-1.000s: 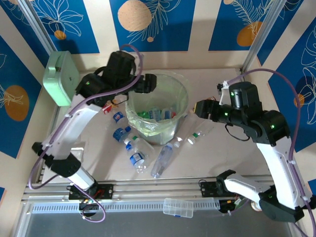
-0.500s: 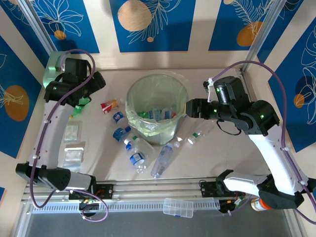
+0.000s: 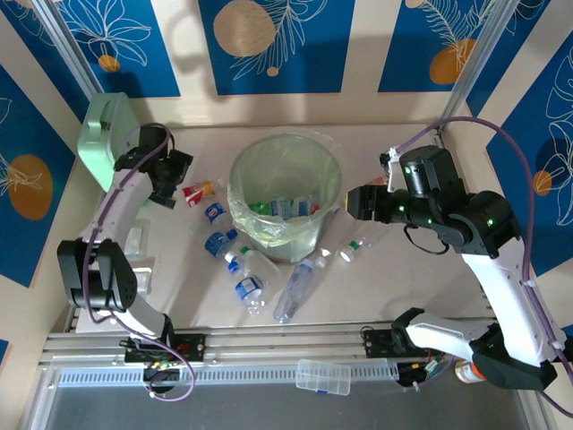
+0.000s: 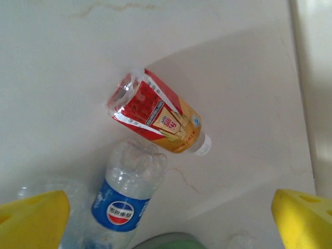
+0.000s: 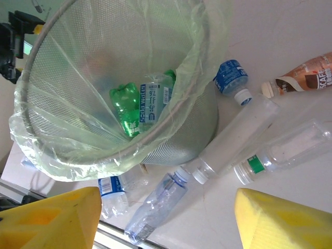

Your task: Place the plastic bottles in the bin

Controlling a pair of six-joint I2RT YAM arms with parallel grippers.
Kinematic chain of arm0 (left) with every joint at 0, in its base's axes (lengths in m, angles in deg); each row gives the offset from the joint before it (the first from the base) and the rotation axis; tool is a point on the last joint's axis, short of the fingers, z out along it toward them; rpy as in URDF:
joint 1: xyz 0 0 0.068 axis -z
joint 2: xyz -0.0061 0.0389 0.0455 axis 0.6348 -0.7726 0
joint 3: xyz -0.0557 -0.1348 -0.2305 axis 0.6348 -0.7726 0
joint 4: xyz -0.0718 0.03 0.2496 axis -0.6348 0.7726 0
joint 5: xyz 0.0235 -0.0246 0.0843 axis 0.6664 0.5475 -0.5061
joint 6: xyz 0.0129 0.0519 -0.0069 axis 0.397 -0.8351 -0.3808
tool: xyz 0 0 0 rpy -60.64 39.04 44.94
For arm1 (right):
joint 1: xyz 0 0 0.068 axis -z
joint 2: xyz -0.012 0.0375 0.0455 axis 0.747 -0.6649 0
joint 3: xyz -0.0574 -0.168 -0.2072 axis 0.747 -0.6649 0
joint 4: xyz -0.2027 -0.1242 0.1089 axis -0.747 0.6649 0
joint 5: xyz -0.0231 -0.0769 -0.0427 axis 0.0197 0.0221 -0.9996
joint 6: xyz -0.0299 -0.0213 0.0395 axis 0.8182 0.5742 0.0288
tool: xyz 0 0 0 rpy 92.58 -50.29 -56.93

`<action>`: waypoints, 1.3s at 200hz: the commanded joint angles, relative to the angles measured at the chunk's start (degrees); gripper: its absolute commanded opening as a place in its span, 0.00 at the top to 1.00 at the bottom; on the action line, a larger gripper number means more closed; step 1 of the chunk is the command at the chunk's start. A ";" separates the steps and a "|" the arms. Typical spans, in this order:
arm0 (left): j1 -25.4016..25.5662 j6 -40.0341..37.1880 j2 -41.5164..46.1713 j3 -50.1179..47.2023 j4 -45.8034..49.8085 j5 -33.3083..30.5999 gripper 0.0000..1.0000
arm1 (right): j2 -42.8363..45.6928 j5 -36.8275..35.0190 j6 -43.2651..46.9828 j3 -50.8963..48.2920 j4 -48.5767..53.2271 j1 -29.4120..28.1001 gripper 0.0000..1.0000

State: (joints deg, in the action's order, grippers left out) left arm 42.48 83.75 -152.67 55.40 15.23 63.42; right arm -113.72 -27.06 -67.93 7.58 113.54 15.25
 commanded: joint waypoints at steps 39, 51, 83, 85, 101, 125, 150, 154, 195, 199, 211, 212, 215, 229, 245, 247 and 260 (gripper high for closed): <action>0.44 16.72 -9.46 2.15 -6.26 -2.21 0.01 | 2.25 -3.26 0.30 -0.04 3.75 0.95 0.31; 0.60 18.16 -10.82 2.73 -4.50 -1.91 0.01 | 2.49 -3.90 0.13 0.21 4.30 1.00 0.31; 1.06 20.88 -13.31 2.90 -1.19 -1.81 0.01 | 3.59 -4.74 -0.96 -0.89 5.19 1.13 0.31; 1.06 21.02 -13.42 2.89 -1.17 -1.75 0.01 | 3.71 -4.79 -1.02 -0.96 5.25 1.10 0.31; 1.06 21.83 -14.89 3.06 -1.08 -1.85 0.01 | 4.25 -4.87 -1.57 -1.59 5.55 1.13 0.31; 1.06 21.79 -17.66 3.57 -4.53 -1.92 0.01 | 4.57 -4.72 -2.12 -2.22 6.22 1.17 0.31; 0.71 20.23 -23.65 8.43 -4.68 1.01 0.01 | 4.11 -3.05 -1.93 -2.60 7.69 1.26 0.30; 0.71 20.22 -24.44 9.11 -4.39 1.35 0.01 | 4.02 -3.03 -2.03 -2.66 8.05 1.29 0.30; 0.71 19.51 -28.16 12.80 -3.93 1.20 0.00 | 4.77 -3.96 -2.43 -2.51 10.14 1.26 0.30; 0.71 19.27 -28.41 13.32 -3.35 1.03 0.01 | 4.87 -4.14 -2.38 -2.38 10.33 1.26 0.30; 0.71 18.40 -29.13 14.97 -1.65 0.68 0.05 | 4.97 -4.99 -2.21 -2.01 10.91 1.26 0.30; 0.71 18.30 -29.21 15.08 -1.54 0.66 0.06 | 4.98 -5.04 -2.16 -2.00 10.90 1.26 0.30; 0.75 18.10 -29.34 15.41 -1.32 0.57 0.07 | 4.98 -5.22 -2.12 -1.86 11.02 1.26 0.30; 0.73 17.21 -29.88 16.47 -0.64 0.47 0.15 | 5.03 -5.62 -2.03 -1.44 11.21 1.31 0.30; 0.69 16.19 -30.15 17.08 -0.71 0.71 0.23 | 4.93 -5.91 -1.86 -0.78 11.29 1.26 0.30; 0.64 16.01 -30.20 17.12 -0.78 0.79 0.24 | 4.97 -5.94 -1.79 -0.69 11.30 1.26 0.30; 0.62 14.70 -30.46 17.79 -1.01 1.23 0.31 | 4.93 -6.22 -1.60 -0.35 11.55 1.27 0.30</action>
State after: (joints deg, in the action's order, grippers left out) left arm 43.07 99.75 -181.39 71.18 11.47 63.81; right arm -109.24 -31.87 -69.70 5.42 123.44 16.21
